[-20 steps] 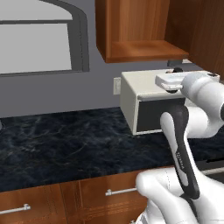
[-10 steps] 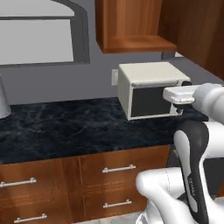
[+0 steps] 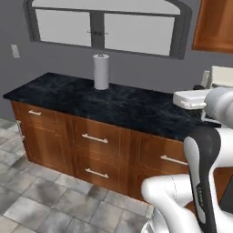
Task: Retrieve the shaker from the cabinet and place it next the steak on a plate on the dining table.
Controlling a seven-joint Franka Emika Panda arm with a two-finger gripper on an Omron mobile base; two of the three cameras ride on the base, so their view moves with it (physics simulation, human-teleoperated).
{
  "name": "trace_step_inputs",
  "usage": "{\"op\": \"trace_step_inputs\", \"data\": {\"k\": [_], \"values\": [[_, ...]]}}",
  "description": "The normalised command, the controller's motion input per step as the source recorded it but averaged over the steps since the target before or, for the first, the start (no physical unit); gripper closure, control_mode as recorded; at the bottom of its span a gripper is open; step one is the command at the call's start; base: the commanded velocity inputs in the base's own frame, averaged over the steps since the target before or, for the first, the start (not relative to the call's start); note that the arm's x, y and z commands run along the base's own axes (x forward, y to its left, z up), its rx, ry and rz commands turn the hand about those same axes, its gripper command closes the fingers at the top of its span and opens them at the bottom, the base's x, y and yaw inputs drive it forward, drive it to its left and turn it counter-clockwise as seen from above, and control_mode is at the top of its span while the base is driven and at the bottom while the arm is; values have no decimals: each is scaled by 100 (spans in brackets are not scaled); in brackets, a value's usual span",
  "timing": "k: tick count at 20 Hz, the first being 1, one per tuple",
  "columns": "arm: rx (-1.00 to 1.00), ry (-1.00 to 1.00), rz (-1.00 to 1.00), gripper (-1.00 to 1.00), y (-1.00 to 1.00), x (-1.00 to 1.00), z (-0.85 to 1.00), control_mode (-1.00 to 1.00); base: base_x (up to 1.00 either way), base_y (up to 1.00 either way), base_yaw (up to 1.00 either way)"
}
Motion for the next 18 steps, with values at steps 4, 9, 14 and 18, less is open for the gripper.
{"op": "trace_step_inputs", "data": {"k": [4, 9, 14, 18], "values": [[0, 0, 0, 100, 0, 0, 0, 100, -9, 0, 100], [0, 0, 0, 100, 0, 0, 0, 100, -7, 0, 100], [0, 0, 0, 100, 0, 0, 0, 100, -5, 0, 100], [0, 0, 0, 100, 0, 0, 0, 100, -3, 0, 100]]}}
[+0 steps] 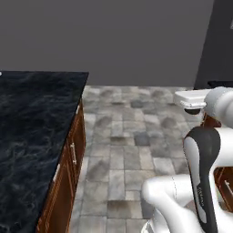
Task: Retrieve the shaker from the cabinet and place it next the steak on a plate on the dining table.
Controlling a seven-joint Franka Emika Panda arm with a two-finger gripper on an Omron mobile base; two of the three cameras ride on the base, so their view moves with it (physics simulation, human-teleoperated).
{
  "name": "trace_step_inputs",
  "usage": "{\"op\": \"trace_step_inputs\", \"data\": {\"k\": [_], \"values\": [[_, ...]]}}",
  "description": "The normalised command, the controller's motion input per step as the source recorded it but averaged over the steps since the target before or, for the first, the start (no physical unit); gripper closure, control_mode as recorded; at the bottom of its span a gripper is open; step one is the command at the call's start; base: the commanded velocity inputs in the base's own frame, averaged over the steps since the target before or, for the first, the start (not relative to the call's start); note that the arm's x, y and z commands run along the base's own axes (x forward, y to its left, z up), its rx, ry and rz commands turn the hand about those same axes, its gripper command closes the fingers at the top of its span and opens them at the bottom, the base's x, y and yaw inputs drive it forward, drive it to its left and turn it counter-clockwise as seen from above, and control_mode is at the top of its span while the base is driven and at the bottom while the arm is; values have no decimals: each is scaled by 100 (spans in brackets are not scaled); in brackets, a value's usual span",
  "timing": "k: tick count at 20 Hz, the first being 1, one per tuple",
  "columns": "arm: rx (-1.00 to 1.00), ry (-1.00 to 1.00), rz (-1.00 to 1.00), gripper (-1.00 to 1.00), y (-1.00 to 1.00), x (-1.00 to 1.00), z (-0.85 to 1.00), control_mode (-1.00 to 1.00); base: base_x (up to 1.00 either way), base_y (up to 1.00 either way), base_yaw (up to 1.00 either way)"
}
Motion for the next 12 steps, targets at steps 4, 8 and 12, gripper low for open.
{"op": "trace_step_inputs", "data": {"k": [4, 8, 12], "values": [[0, 0, 0, 100, 0, 0, 0, 100, 12, 1, 97], [0, 0, 0, 100, 0, 0, 0, 100, 72, -87, 43], [0, 0, 0, 100, 0, 0, 0, 100, 88, -100, 23]]}}
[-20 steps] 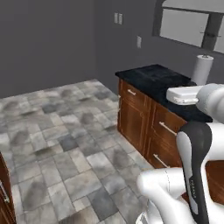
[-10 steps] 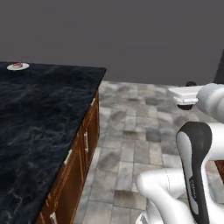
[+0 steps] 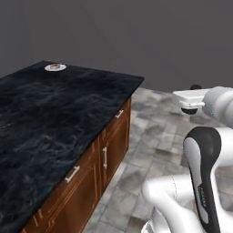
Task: Retrieve the shaker from the cabinet and place it next the steak on a plate on the dining table.
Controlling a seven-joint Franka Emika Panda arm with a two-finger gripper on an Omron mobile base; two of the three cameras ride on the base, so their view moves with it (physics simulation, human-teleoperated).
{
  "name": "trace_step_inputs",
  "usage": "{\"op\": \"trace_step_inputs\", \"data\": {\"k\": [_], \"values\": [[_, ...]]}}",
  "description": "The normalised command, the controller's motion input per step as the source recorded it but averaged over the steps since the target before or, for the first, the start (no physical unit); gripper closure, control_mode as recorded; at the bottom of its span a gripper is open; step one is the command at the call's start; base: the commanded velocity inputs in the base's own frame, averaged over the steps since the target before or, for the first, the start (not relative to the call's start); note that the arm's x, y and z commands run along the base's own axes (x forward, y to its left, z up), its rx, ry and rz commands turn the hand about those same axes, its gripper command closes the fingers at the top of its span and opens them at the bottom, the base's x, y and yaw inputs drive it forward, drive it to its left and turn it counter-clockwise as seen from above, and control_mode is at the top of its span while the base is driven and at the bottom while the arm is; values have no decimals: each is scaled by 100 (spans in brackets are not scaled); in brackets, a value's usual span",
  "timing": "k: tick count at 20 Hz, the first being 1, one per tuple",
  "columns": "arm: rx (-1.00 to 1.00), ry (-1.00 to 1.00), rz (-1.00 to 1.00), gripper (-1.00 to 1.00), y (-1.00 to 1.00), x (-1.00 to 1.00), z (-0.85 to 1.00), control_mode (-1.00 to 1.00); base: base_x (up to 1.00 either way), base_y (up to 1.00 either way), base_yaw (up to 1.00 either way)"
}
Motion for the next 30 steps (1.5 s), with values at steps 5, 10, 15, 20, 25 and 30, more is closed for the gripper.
{"op": "trace_step_inputs", "data": {"k": [5, 10, 15, 20, 25, 30], "values": [[0, 0, 0, 100, 0, 0, 0, 100, 97, -100, 23], [0, 0, 0, 100, 0, 0, 0, 100, 97, -100, 27], [0, 0, 0, 100, 0, 0, 0, 100, 84, -55, 60], [0, 0, 0, 100, 0, 0, 0, 100, 29, -11, 90], [0, 0, 0, 100, 0, 0, 0, 100, -4, 0, 100], [0, 0, 0, 100, 0, 0, 0, 100, -10, -15, 95]]}}
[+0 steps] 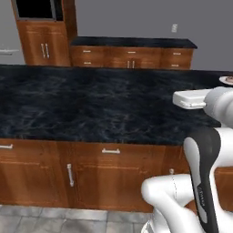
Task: Retrieve the shaker from the cabinet and place it next the steak on a plate on the dining table.
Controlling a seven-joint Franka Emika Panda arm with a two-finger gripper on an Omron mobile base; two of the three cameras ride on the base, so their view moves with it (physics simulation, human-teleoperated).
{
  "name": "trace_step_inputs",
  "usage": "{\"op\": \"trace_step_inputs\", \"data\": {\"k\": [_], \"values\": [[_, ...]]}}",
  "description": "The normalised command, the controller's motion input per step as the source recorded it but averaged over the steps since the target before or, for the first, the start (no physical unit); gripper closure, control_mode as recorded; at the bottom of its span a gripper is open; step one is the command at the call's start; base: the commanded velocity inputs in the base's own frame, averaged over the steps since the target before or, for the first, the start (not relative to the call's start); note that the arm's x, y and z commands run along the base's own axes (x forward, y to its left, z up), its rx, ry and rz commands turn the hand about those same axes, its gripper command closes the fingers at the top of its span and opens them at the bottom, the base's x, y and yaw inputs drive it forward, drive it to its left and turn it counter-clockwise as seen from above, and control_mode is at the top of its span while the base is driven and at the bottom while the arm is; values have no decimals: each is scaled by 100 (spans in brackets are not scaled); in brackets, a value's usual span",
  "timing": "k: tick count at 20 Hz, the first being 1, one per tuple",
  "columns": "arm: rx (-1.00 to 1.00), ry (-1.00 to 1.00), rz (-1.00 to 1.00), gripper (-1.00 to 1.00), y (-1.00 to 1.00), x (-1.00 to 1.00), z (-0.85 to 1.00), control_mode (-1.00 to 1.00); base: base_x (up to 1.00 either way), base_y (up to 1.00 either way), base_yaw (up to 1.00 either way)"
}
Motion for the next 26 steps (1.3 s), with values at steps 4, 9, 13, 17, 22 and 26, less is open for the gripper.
{"op": "trace_step_inputs", "data": {"k": [4, 9, 13, 17, 22, 26], "values": [[0, 0, 0, 100, 0, 0, 0, 100, -11, -93, 51], [0, 0, 0, 100, 0, 0, 0, 100, -44, -100, 9], [0, 0, 0, 100, 0, 0, 0, 100, -62, -100, 4], [0, 0, 0, 100, 0, 0, 0, 100, -62, -100, 15], [0, 0, 0, 100, 0, 0, 0, 100, -64, -98, 50], [0, 0, 0, 100, 0, 0, 0, 100, -71, -60, 75]]}}
